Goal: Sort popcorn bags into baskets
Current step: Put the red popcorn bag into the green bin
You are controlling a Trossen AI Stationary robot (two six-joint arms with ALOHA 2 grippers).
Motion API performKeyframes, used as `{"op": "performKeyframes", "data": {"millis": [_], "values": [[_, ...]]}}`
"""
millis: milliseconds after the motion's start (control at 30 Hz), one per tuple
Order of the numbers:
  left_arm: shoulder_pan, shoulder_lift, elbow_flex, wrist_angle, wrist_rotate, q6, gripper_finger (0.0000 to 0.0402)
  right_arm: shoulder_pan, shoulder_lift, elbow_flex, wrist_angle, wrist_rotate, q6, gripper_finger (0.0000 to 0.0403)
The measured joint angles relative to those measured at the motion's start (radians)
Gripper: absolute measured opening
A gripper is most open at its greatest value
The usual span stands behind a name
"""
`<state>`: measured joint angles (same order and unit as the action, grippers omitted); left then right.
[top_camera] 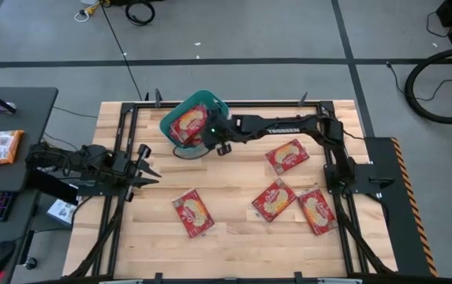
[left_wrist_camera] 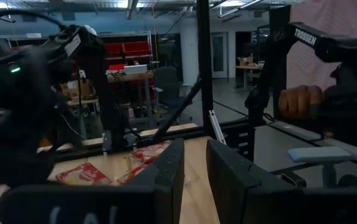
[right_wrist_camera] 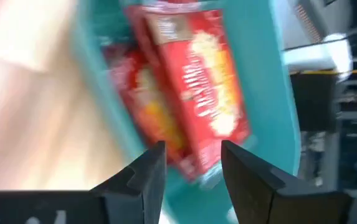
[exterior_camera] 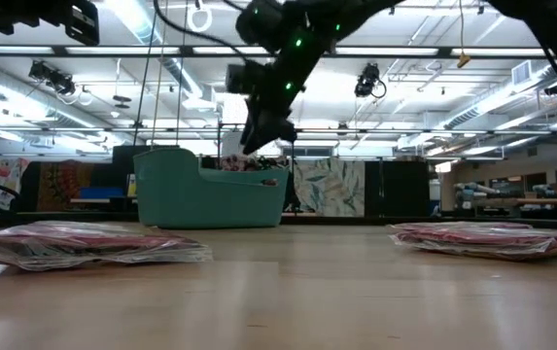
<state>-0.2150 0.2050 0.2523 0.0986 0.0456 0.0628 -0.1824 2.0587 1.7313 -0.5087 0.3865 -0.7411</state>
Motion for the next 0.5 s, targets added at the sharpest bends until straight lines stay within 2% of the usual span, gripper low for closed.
{"op": "performKeyframes", "data": {"millis": [133, 400, 500], "values": [[0.000, 0.000, 0.000, 0.000, 0.000, 0.000, 0.0073, 0.037, -0.043, 0.000, -0.136, 0.040, 0.106, 0.0158], [0.000, 0.000, 0.000, 0.000, 0.000, -0.027, 0.0073, 0.075, -0.088, -0.001, -0.431, 0.020, 0.394, 0.0158], [0.000, 0.000, 0.000, 0.000, 0.000, -0.042, 0.0073, 0.084, -0.108, -0.047, -0.490, 0.012, 0.487, 0.0158]]}}
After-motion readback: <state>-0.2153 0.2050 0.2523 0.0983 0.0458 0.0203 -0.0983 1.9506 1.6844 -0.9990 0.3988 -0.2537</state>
